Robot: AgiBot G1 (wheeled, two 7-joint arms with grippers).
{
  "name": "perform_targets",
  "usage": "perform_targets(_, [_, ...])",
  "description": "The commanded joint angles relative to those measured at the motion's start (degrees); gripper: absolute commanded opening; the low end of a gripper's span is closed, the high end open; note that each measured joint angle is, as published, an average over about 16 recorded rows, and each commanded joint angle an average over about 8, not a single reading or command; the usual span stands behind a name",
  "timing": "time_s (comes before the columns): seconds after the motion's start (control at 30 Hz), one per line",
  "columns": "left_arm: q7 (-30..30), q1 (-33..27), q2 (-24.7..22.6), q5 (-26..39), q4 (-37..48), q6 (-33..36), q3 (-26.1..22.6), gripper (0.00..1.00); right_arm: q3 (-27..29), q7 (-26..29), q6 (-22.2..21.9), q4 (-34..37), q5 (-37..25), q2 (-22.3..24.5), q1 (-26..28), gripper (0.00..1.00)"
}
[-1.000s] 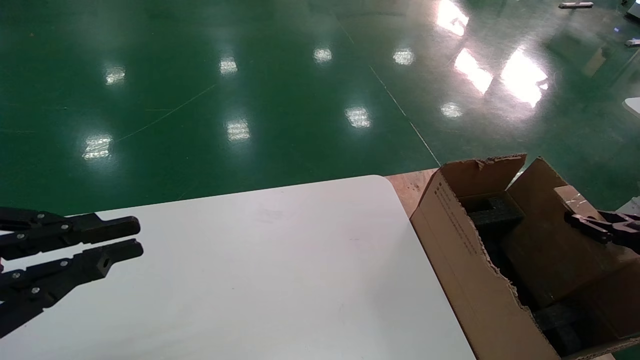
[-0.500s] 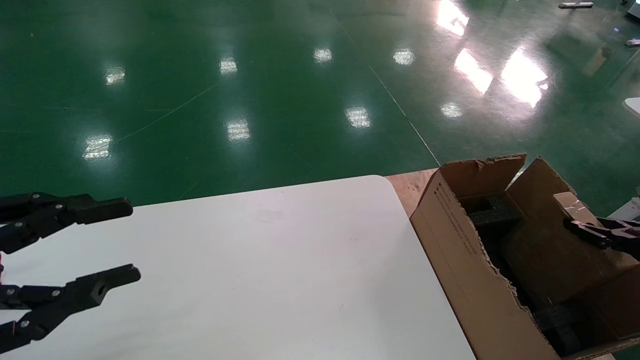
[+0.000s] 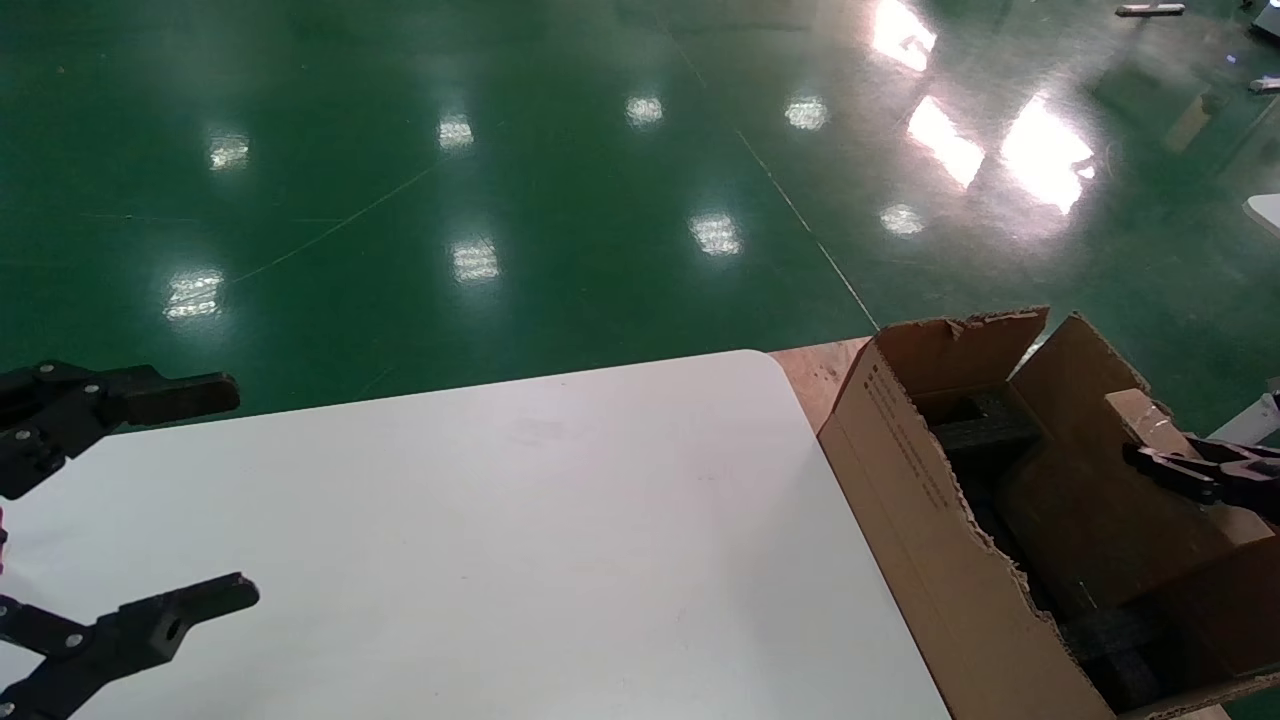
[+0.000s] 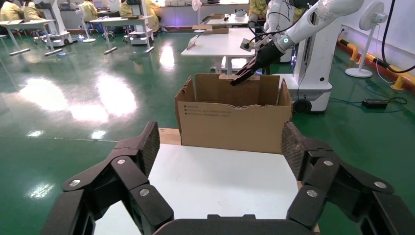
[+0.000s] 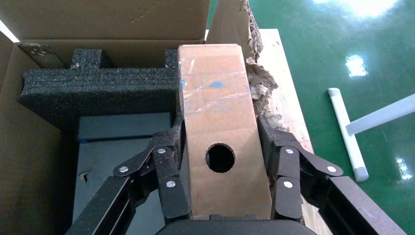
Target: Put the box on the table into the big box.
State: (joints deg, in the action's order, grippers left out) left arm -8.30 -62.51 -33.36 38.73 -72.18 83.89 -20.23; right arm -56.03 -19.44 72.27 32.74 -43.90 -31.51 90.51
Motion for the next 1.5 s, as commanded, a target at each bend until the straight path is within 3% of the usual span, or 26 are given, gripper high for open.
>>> perform_targets(0.03, [0.0, 0.0, 0.0, 0.0, 0.0, 0.0, 0.0, 1.0, -0.01, 0.01, -0.02, 0.09, 0.0, 0.0, 0.02, 1.0])
perform_targets(0.6, [0.0, 0.0, 0.0, 0.0, 0.0, 0.0, 0.0, 1.0, 0.13, -0.89, 1.1, -0.58, 0.59, -0.23, 0.89, 1.0])
perform_targets(0.87, [0.0, 0.0, 0.0, -0.01, 0.01, 0.0, -0.01, 1.0, 0.16, -5.6, 7.54, -2.78, 2.65, -2.12, 6.01, 1.0])
perform_targets(1.2, [0.01, -0.01, 0.0, -0.01, 0.01, 0.0, -0.01, 1.0, -1.03, -9.61, 17.24, 0.53, 1.81, -7.66, 13.7, 1.0])
perform_targets(1.5, [0.01, 0.0, 0.01, -0.02, 0.02, -0.01, -0.01, 1.0, 0.33, -12.65, 20.0, 1.48, -1.91, -13.13, 19.0, 1.0])
